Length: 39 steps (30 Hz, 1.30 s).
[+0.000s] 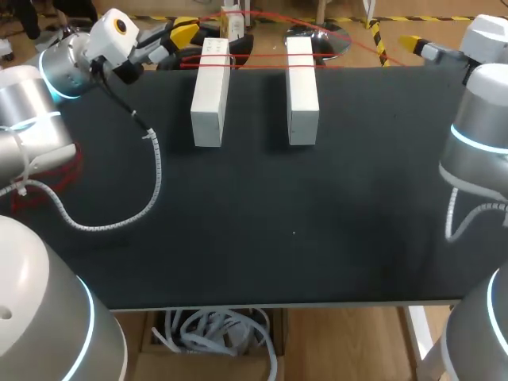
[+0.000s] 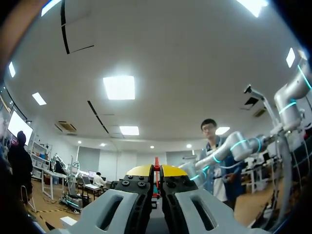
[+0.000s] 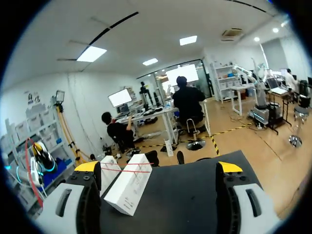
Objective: Grab the tape and strap the tape.
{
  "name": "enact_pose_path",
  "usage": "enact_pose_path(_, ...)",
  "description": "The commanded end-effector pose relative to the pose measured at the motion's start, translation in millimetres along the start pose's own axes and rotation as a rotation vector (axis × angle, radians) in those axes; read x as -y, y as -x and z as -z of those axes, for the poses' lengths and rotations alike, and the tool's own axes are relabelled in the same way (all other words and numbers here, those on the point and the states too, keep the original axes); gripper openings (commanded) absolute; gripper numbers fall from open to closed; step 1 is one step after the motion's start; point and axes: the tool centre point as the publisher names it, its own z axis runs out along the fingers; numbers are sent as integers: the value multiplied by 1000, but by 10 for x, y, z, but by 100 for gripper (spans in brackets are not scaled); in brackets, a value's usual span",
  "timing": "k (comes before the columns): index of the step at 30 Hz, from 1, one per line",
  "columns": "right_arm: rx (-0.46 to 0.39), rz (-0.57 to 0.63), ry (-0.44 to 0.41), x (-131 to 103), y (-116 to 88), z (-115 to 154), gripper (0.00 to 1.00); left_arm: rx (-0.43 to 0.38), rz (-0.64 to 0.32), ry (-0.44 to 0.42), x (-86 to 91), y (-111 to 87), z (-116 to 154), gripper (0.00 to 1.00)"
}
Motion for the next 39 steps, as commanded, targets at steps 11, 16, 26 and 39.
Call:
enact_pose_path(11, 172, -312, 297, 144, -412, 642, 100, 2, -2, -1, -5, -8, -2, 0)
enact_pose_path(16, 185, -397, 312, 194, -560, 740, 100, 2, -2, -1, -5, -8, -2, 0)
enact_pose_path(26, 129, -459, 288, 295, -955, 900, 100, 2, -2, -1, -5, -8, -2, 0)
enact_pose_path(39, 116, -469, 251, 413, -1054, 1011, 100, 2, -2, -1, -5, -8, -2, 0)
